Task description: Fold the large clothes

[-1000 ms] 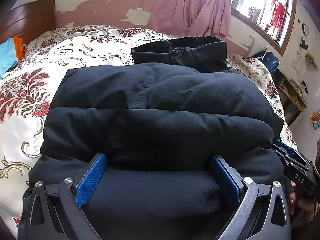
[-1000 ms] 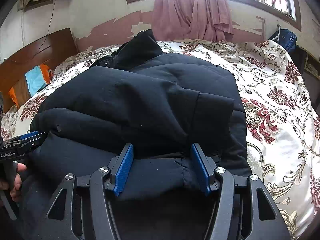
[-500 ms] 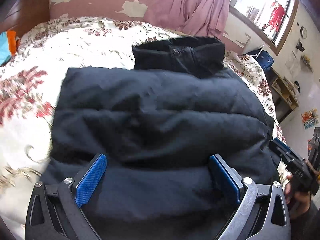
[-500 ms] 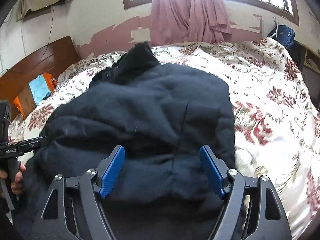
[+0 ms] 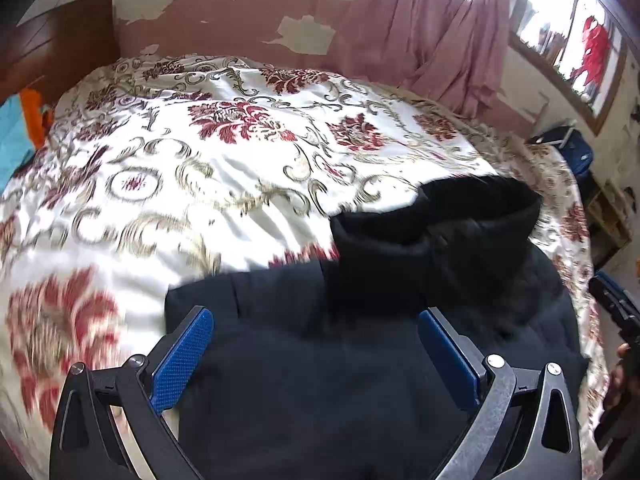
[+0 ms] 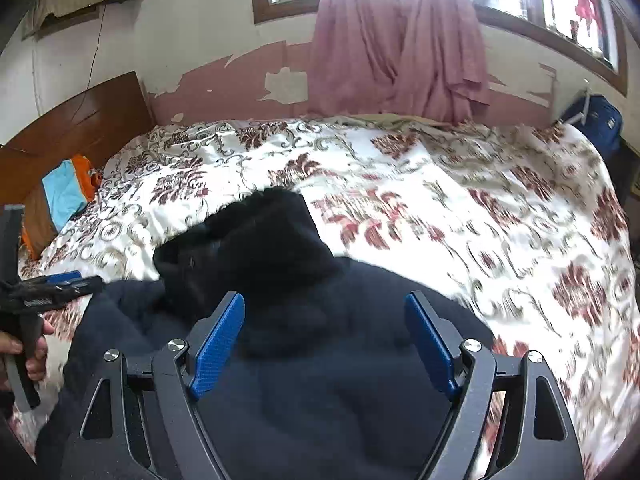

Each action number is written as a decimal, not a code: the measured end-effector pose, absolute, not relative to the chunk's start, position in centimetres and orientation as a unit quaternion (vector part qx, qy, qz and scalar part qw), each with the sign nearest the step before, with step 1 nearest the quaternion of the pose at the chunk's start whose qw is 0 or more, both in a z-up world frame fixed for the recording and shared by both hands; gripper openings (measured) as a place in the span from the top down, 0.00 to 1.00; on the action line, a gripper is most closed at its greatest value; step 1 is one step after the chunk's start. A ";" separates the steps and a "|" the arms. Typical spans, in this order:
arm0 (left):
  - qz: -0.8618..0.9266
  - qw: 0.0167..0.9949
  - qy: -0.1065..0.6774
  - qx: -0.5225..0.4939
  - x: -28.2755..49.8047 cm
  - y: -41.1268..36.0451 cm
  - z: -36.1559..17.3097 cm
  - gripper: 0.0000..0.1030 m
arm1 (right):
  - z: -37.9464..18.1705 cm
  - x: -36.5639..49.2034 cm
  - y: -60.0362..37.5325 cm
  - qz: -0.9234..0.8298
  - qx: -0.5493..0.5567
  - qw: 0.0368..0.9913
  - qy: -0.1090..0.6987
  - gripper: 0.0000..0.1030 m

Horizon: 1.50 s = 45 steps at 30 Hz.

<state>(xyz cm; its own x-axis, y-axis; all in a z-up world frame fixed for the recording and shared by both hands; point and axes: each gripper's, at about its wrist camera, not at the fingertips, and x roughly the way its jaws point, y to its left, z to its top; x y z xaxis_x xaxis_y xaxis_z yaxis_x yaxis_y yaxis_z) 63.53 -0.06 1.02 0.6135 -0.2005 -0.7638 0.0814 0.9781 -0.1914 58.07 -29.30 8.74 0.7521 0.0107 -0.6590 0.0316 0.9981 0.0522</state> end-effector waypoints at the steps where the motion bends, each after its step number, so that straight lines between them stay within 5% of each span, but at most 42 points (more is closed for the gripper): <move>1: -0.074 0.897 0.431 -0.064 64.4 -0.3 0.9 0.01 | 8.9 59.0 -28.9 -0.006 0.026 0.936 0.352 0.28; 7: -0.060 0.897 0.438 -0.024 68.7 -2.5 -0.2 0.01 | 9.3 64.3 -26.3 -0.020 0.005 0.932 0.363 0.32; 12: -0.064 0.895 0.440 -0.017 70.2 -3.8 -1.3 0.07 | 8.0 66.5 -26.0 -0.036 0.006 0.923 0.382 0.51; 15: -0.070 0.889 0.452 -0.035 70.7 -4.0 -2.2 0.45 | 7.4 66.9 -26.1 -0.032 0.019 0.920 0.390 0.75; 17: -0.085 0.886 0.453 -0.056 70.6 -3.9 -2.4 0.83 | 7.3 66.5 -25.7 -0.030 0.012 0.921 0.388 0.90; 20: -0.087 0.889 0.444 -0.065 70.1 -3.7 -2.2 0.94 | 7.7 64.9 -25.0 -0.021 -0.017 0.928 0.373 0.93; 34: -0.168 0.938 0.290 -0.086 55.5 -1.2 6.2 0.96 | 10.2 50.6 -28.8 0.024 0.023 0.958 0.284 0.96; 45: -0.142 0.913 0.365 -0.114 54.2 -1.3 -1.8 0.96 | 3.2 51.3 -30.6 0.004 0.058 0.942 0.332 0.97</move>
